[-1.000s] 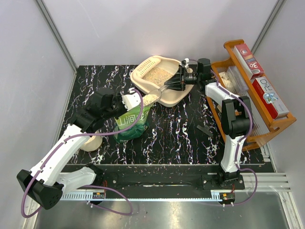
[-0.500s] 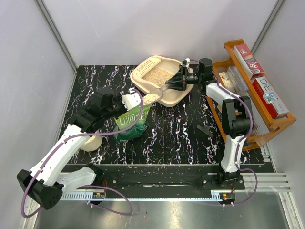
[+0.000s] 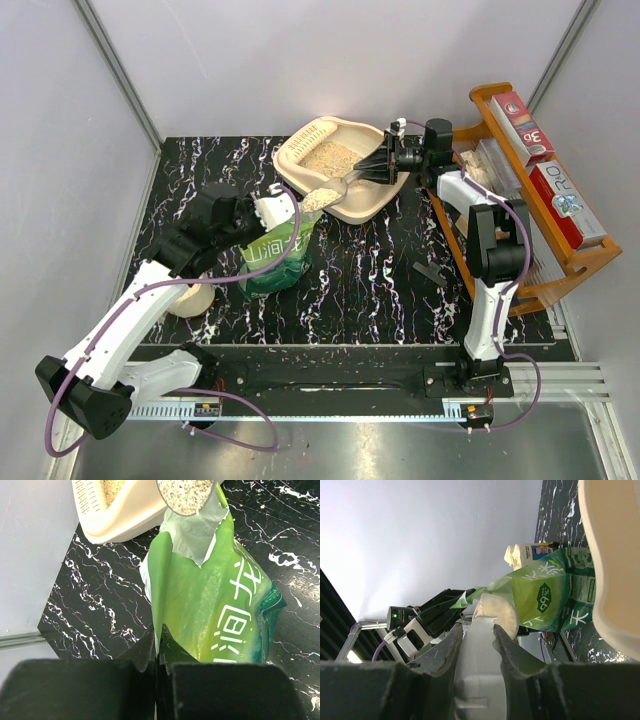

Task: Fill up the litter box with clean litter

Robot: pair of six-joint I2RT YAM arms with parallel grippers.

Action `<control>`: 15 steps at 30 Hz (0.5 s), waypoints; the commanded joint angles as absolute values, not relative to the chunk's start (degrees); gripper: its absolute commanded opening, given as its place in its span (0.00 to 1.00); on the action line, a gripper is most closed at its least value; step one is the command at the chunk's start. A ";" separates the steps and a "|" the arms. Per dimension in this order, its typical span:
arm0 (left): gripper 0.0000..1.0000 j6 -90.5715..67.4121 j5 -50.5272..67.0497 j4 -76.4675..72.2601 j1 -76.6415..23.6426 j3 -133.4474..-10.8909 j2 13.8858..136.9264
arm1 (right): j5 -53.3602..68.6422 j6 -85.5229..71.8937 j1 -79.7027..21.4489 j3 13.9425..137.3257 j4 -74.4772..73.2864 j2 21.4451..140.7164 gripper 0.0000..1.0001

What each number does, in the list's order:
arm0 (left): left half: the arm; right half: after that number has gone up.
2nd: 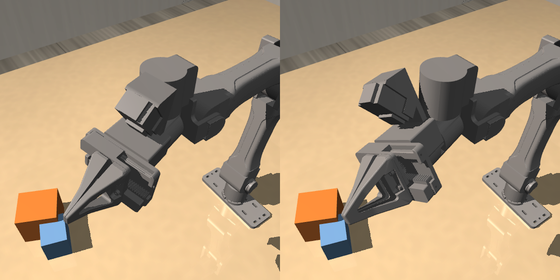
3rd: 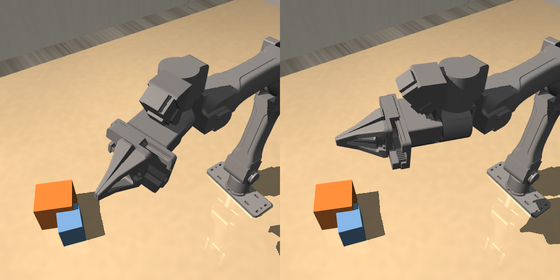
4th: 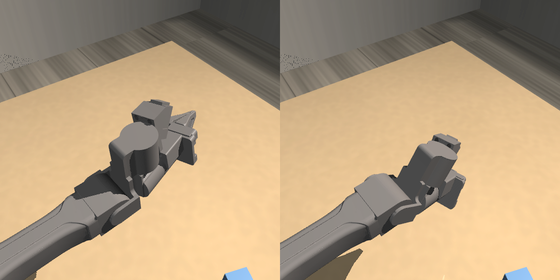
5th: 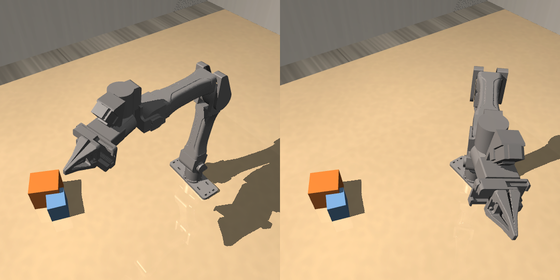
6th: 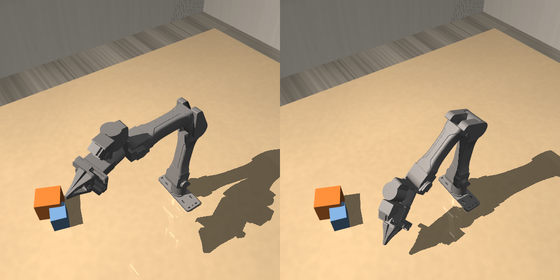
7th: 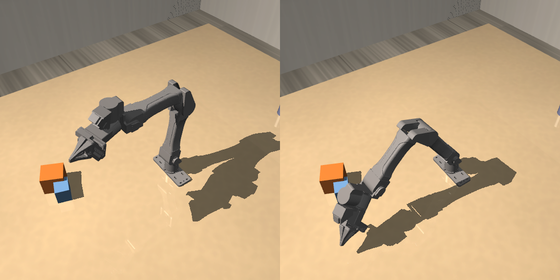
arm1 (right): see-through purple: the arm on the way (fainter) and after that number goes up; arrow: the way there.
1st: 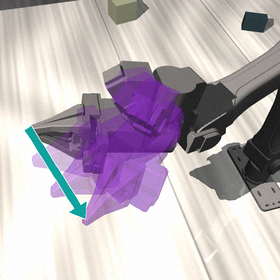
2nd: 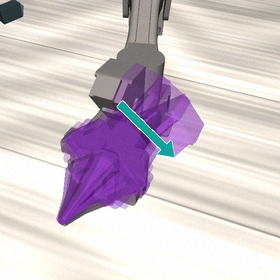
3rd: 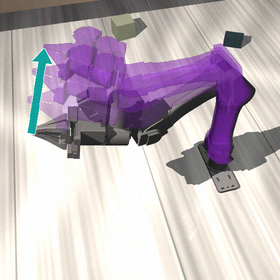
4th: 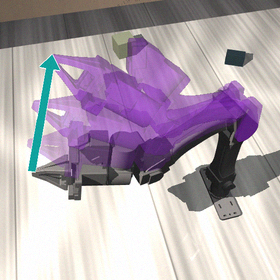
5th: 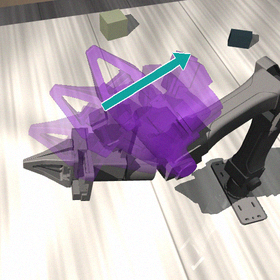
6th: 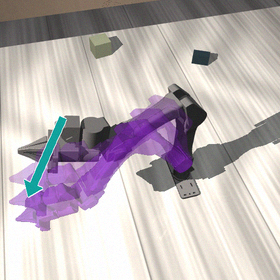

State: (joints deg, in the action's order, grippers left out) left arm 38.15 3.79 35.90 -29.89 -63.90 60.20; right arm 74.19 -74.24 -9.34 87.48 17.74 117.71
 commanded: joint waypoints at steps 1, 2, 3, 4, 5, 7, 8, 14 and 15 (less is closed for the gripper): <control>0.00 39.11 1.67 33.13 -29.27 -66.18 59.94 | 75.15 -75.50 -8.26 91.05 19.34 118.30 0.00; 0.00 39.20 1.58 33.22 -29.27 -66.27 59.85 | 75.15 -75.32 -7.91 91.32 19.07 118.39 0.00; 0.00 39.20 1.58 33.14 -29.18 -66.27 59.85 | 75.06 -75.32 -7.74 91.49 18.90 118.48 0.00; 0.00 39.20 1.67 33.13 -29.09 -66.27 59.85 | 74.88 -75.24 -7.56 92.10 18.72 118.65 0.00; 0.00 39.29 1.58 33.13 -29.09 -66.27 59.85 | 74.80 -75.06 -7.38 92.46 18.37 118.83 0.00; 0.00 39.20 1.84 33.40 -28.83 -66.36 59.85 | 74.45 -74.88 -6.68 93.86 17.84 119.44 0.00; 0.00 39.20 1.85 33.57 -28.83 -66.36 59.85 | 74.44 -74.71 -6.51 94.48 17.23 119.70 0.00; 0.00 39.20 2.99 34.98 -28.74 -67.06 59.85 | 73.30 -72.51 -4.57 100.10 13.28 123.56 0.00; 0.00 39.20 3.25 35.42 -28.74 -67.23 59.94 | 73.13 -72.25 -4.48 100.89 12.58 124.10 0.00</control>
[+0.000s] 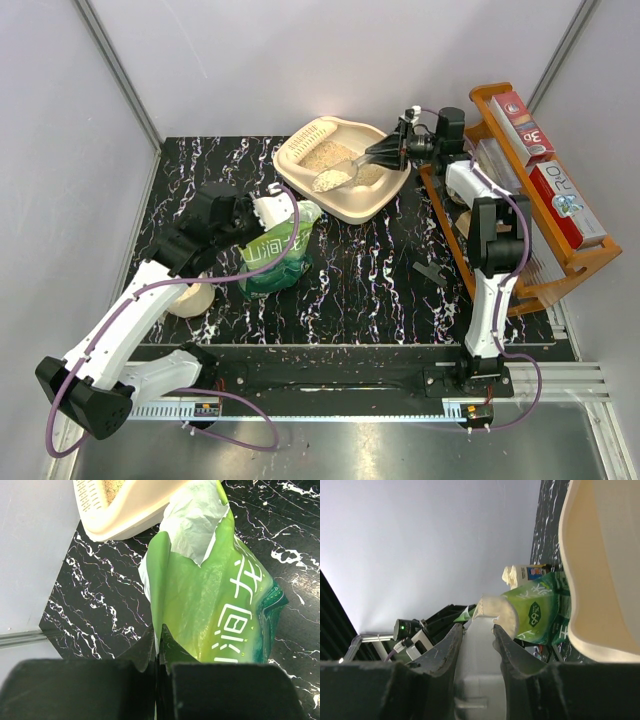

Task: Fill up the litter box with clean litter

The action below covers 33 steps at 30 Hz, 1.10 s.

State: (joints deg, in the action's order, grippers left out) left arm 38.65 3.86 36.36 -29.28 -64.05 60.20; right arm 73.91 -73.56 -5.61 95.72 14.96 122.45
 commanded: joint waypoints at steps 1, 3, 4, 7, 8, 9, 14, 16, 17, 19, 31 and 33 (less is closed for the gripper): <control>0.00 39.29 3.34 35.59 -28.74 -67.32 59.94 | 72.60 -71.64 -4.05 102.46 12.05 124.62 0.00; 0.00 39.20 3.60 36.21 -28.65 -67.59 59.94 | 72.07 -71.11 -3.61 103.88 10.20 126.12 0.00; 0.00 39.20 3.52 36.30 -28.57 -67.59 59.94 | 71.37 -70.32 -3.26 105.10 9.59 126.56 0.00; 0.00 39.20 3.78 36.83 -28.39 -67.85 59.94 | 69.53 -68.83 -3.08 107.13 6.51 128.23 0.00; 0.00 39.20 3.87 37.00 -28.13 -67.94 60.03 | 68.74 -68.47 -2.90 107.57 5.72 128.67 0.00; 0.00 39.20 3.95 37.00 -28.04 -67.94 59.94 | 67.77 -67.86 -2.90 108.10 4.76 128.85 0.00; 0.00 38.94 4.66 37.70 -27.60 -67.94 59.68 | 58.72 -65.22 -2.72 110.91 -2.71 129.46 0.00; 0.00 38.85 5.01 37.88 -27.51 -67.94 59.59 | 56.18 -63.03 -2.72 111.97 -4.73 129.55 0.00; 0.00 38.67 5.10 37.97 -27.42 -67.85 59.50 | 55.47 -62.23 -2.72 112.49 -5.36 129.64 0.00; 0.00 38.50 5.36 38.06 -27.25 -67.94 59.50 | 53.10 -59.51 -2.81 114.16 -7.81 129.64 0.00; 0.00 38.06 7.03 38.06 -27.16 -67.15 58.27 | 31.31 -40.00 -5.80 130.95 -26.00 131.40 0.00; 0.00 38.06 7.47 37.88 -26.89 -66.97 57.75 | 26.22 -36.67 -6.68 133.31 -27.41 131.40 0.00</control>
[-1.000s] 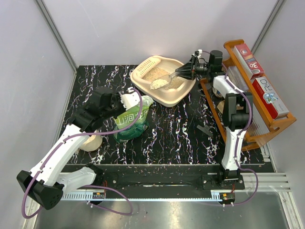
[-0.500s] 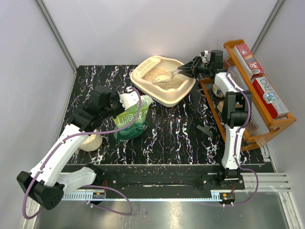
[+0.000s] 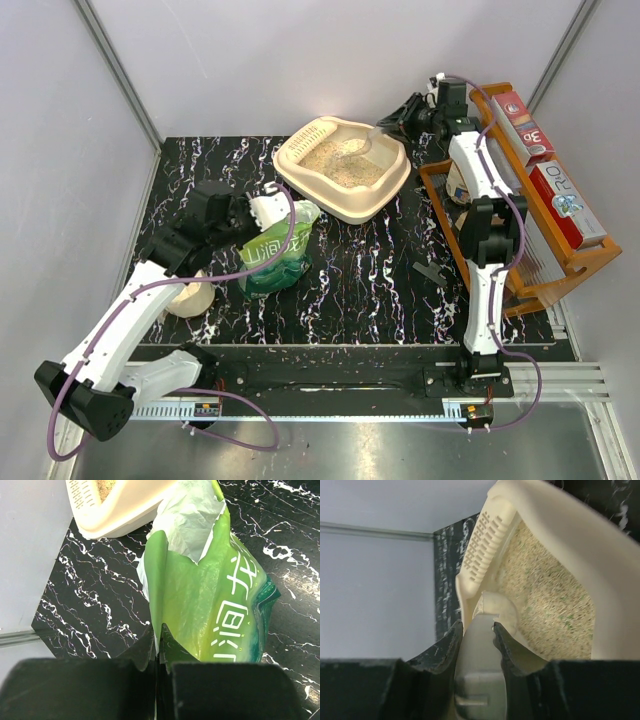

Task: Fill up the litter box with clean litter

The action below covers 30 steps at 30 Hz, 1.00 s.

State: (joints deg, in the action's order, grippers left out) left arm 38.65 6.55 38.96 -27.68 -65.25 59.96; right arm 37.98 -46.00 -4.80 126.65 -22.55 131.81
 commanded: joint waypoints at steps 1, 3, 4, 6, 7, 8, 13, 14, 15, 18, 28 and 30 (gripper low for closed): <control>0.00 37.88 7.64 37.79 -26.72 -66.71 57.48 | 24.54 -35.52 -7.03 134.03 -28.73 131.48 0.00; 0.00 37.53 8.35 37.27 -26.28 -66.36 56.70 | 21.03 -33.06 -7.73 134.64 -29.18 130.87 0.00; 0.00 37.36 8.52 36.92 -25.93 -65.84 56.43 | 19.53 -32.52 -8.08 134.82 -30.14 130.26 0.00; 0.00 37.18 9.14 36.30 -25.84 -65.13 55.29 | 16.89 -30.95 -8.70 134.21 -31.02 129.55 0.00; 0.00 37.00 9.31 35.95 -25.67 -64.43 54.94 | 16.53 -30.24 -8.88 133.77 -31.29 128.59 0.00; 0.00 37.00 9.58 35.43 -25.66 -63.99 54.58 | 16.00 -29.63 -8.96 133.33 -31.55 128.15 0.00; 0.00 36.83 10.46 34.02 -25.58 -61.62 52.82 | 11.17 -23.48 -10.45 130.17 -32.43 124.46 0.00; 0.00 36.83 10.81 33.58 -25.58 -61.44 52.65 | 10.12 -22.51 -10.63 129.82 -32.43 123.93 0.00; 0.00 36.74 10.98 33.31 -25.58 -61.09 52.47 | 9.24 -20.41 -10.72 129.21 -32.43 123.40 0.00; 0.00 36.39 11.42 32.43 -25.58 -60.65 52.21 | 7.66 -14.80 -11.95 127.63 -32.26 121.21 0.00; 0.00 34.98 10.99 30.59 -25.58 -60.12 52.47 | 26.94 6.86 -16.17 112.77 -23.73 103.39 0.00; 0.00 34.81 10.55 30.59 -25.58 -60.03 52.47 | 37.67 5.19 -16.17 111.37 -24.43 100.91 0.00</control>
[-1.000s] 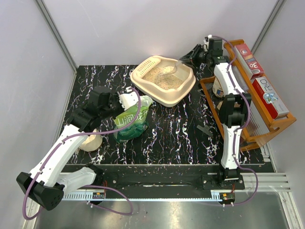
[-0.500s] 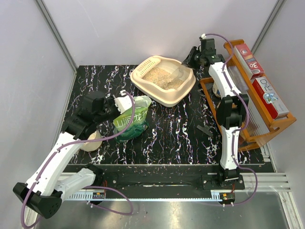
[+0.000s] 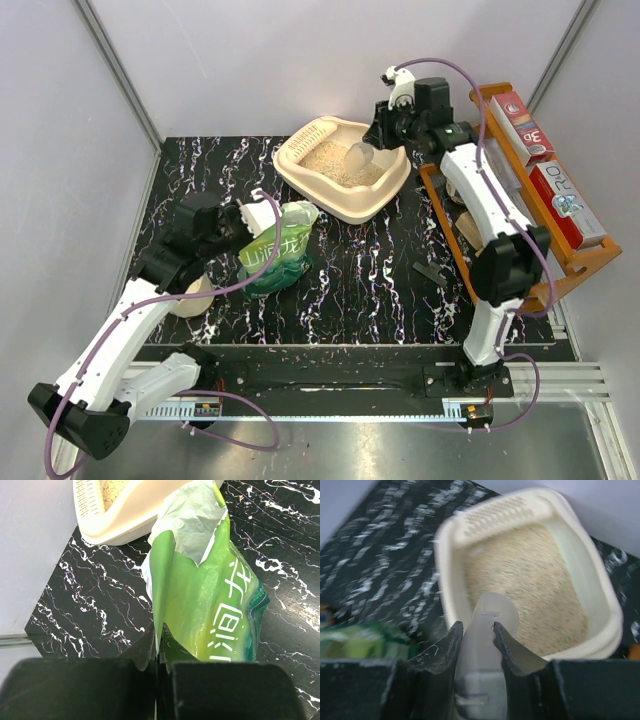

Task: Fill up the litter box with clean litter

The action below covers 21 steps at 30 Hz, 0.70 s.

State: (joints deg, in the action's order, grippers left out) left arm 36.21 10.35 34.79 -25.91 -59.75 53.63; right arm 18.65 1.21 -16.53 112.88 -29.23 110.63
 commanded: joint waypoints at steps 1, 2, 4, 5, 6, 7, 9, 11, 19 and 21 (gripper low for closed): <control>0.00 34.80 10.37 30.59 -25.58 -60.03 52.47 | 41.36 4.75 -16.17 110.84 -24.35 98.90 0.00; 0.00 34.72 10.37 30.50 -25.58 -59.94 52.47 | 48.27 3.53 -16.17 110.48 -24.35 98.18 0.00; 0.00 34.72 10.28 30.50 -25.49 -59.68 52.47 | 53.59 1.59 -16.35 110.39 -24.17 97.39 0.00; 0.00 34.72 10.37 30.41 -25.58 -59.59 52.56 | 58.05 0.36 -16.35 110.48 -24.17 97.47 0.00; 0.00 34.63 10.28 30.41 -25.58 -59.68 52.65 | 59.66 -1.21 -16.78 111.00 -24.34 97.73 0.00; 0.00 34.63 10.37 30.32 -25.66 -59.76 52.73 | 60.46 -1.49 -17.05 110.92 -24.35 98.08 0.00; 0.00 34.54 10.37 30.24 -25.58 -60.03 52.73 | 61.43 -0.44 -17.75 110.31 -24.52 98.26 0.00; 0.00 34.28 10.28 30.23 -25.66 -60.47 52.82 | 62.92 -0.26 -18.63 110.30 -24.61 98.88 0.00; 0.00 34.01 10.11 30.50 -25.66 -61.08 52.47 | 63.28 12.73 -23.64 116.27 -37.60 105.11 0.00; 0.00 33.84 10.28 30.50 -25.75 -61.26 52.30 | 63.11 16.42 -25.48 118.29 -41.98 107.12 0.00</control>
State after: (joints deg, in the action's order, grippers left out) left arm 34.83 10.28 34.17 -25.87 -59.48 53.63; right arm 61.04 7.68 -22.41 113.16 -33.58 105.19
